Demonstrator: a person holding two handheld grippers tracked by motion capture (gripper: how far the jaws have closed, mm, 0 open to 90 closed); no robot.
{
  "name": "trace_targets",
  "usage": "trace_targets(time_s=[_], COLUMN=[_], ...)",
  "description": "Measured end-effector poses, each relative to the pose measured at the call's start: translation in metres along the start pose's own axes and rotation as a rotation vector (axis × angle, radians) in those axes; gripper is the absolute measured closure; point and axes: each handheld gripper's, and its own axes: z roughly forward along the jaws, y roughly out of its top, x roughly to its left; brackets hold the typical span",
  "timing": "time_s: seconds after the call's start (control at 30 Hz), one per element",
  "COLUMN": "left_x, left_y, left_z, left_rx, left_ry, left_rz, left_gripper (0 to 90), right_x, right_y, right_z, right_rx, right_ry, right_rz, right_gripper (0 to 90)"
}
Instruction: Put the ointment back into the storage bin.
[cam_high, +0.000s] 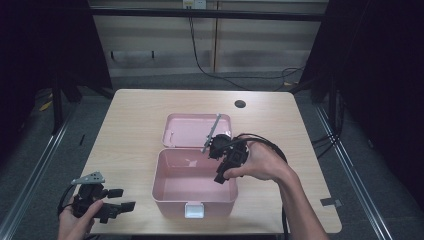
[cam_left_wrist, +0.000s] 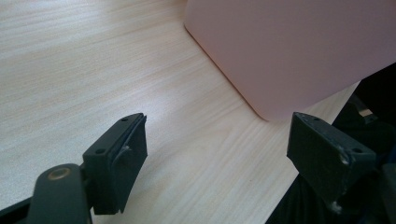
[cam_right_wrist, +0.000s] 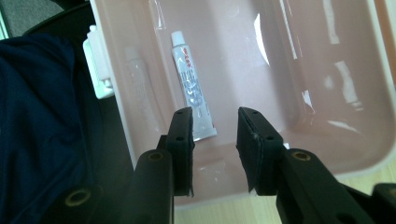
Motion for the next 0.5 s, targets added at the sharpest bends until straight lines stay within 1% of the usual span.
trace_targets(time_s=[0.07, 0.13, 0.27, 0.3, 0.4, 0.43, 0.5], left_x=[0.000, 0.000, 0.000, 0.000, 0.001, 0.001, 0.000], left_y=[0.000, 0.000, 0.000, 0.000, 0.000, 0.000, 0.000], left_z=[0.000, 0.000, 0.000, 0.000, 0.000, 0.000, 0.001], left_rx=[-0.004, -0.001, 0.002, 0.003, 0.003, 0.003, 0.002], left_ry=[0.001, 0.001, 0.004, 0.001, 0.003, 0.002, 0.006], left_rz=[-0.001, 0.001, 0.001, 0.000, 0.000, 0.001, 0.001], left_gripper=[19.9, 19.9, 19.9, 19.9, 19.9, 19.9, 19.9], right_x=[0.000, 0.000, 0.001, 0.002, 0.003, 0.003, 0.002], right_y=[-0.002, -0.004, -0.010, -0.011, -0.016, -0.018, -0.022], right_z=[-0.003, -0.007, -0.014, -0.017, -0.023, -0.026, -0.028], right_rx=[-0.008, -0.015, -0.005, -0.016, -0.017, -0.017, -0.024], right_ry=[-0.005, -0.012, -0.032, -0.038, -0.048, -0.050, -0.056], right_rz=[-0.010, 0.000, 0.004, 0.016, 0.012, 0.022, 0.024], right_gripper=[66.5, 66.5, 66.3, 66.3, 66.3, 66.4, 66.3])
